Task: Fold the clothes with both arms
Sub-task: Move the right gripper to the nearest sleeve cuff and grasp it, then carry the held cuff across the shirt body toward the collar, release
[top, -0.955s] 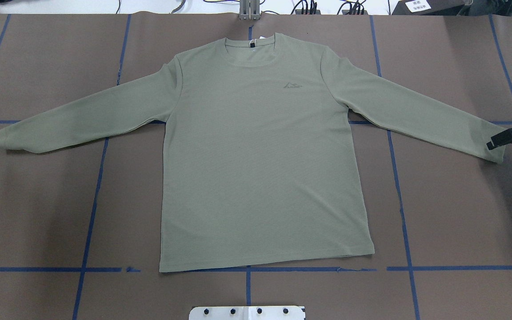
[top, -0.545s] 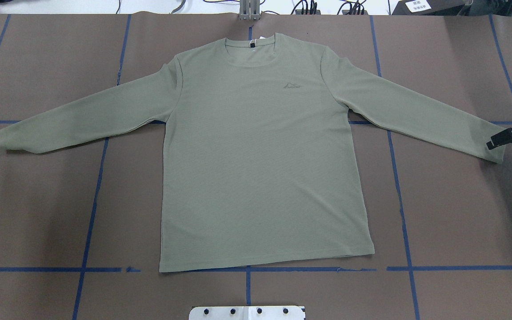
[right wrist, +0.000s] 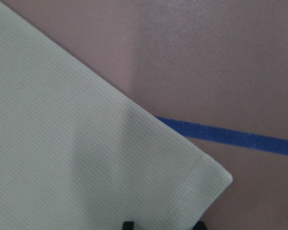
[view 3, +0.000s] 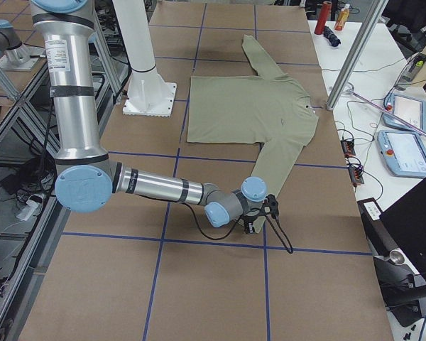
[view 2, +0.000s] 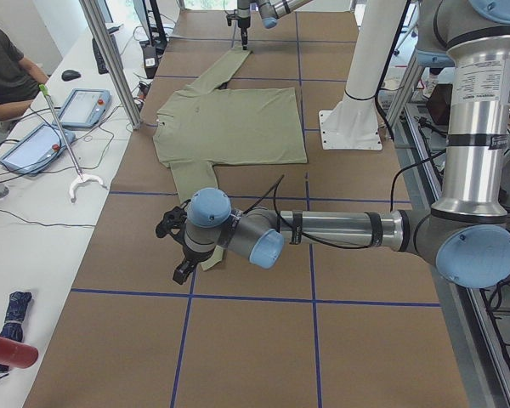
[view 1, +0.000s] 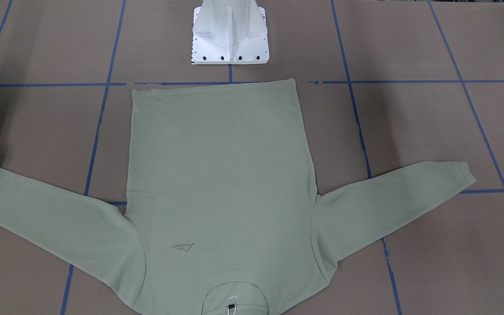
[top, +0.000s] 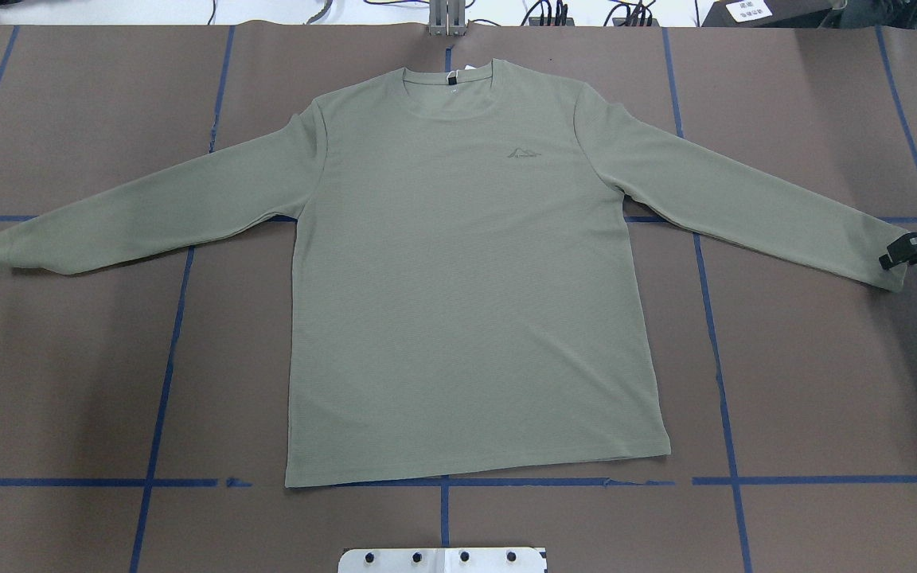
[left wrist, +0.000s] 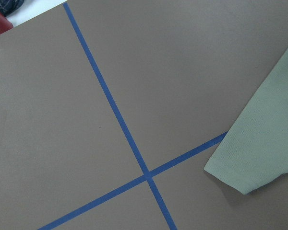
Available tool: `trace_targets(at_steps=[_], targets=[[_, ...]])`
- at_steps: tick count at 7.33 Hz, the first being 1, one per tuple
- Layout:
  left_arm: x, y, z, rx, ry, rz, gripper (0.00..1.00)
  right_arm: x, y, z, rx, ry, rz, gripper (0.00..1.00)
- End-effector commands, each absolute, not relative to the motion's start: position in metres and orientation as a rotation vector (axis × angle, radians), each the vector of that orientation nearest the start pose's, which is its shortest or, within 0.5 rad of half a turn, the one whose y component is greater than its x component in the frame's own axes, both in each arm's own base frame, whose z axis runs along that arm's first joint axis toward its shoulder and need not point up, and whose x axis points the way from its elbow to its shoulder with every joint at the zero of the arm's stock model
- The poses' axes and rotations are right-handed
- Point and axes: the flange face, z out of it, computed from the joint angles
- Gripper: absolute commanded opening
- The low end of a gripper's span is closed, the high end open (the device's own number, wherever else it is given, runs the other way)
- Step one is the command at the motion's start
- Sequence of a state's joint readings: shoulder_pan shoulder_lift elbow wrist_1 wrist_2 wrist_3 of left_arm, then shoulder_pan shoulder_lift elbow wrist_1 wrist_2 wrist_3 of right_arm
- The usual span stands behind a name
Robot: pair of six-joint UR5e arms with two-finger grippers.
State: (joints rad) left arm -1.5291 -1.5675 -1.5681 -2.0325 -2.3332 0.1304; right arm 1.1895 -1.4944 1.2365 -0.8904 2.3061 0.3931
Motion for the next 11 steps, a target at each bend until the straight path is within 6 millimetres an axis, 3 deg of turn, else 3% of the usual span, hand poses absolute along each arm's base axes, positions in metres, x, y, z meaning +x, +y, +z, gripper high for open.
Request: trace_targets(at_steps=[1,2,4,5,6,8,9,10,11], targets=[[-0.042,-0.514,0.611,0.467,0.732,0.335,1.0,-0.138,-0.522,0.709,0.102,-0.825,-0.142,0.11],[-0.042,-0.514,0.611,0.467,0.732,0.335,1.0,-0.14,-0.526,0.705,0.105,-0.828,-0.144,0.0],[-0.042,-0.514,0.611,0.465,0.732,0.334,1.0,-0.133,-0.529,0.674,0.15,-0.842,-0.146,0.0],[-0.042,-0.515,0.612,0.465,0.732,0.334,1.0,-0.125,-0.532,0.647,0.174,-0.862,-0.141,0.0],[-0.042,-0.515,0.612,0.464,0.733,0.333,1.0,-0.126,-0.541,0.594,0.168,-0.902,-0.144,0.0],[-0.042,-0.515,0.615,0.458,0.733,0.331,1.0,-0.152,-0.596,0.429,0.117,-0.919,-0.139,0.0],[-0.042,-0.516,0.622,0.445,0.734,0.326,1.0,-0.178,-0.622,0.353,0.08,-0.914,-0.15,0.0],[-0.042,-0.516,0.628,0.433,0.736,0.321,1.0,-0.222,-0.633,0.312,0.049,-0.917,-0.15,0.0],[-0.042,-0.515,0.636,0.421,0.737,0.318,1.0,-0.278,-0.652,0.257,0.035,-0.945,-0.134,0.0]])
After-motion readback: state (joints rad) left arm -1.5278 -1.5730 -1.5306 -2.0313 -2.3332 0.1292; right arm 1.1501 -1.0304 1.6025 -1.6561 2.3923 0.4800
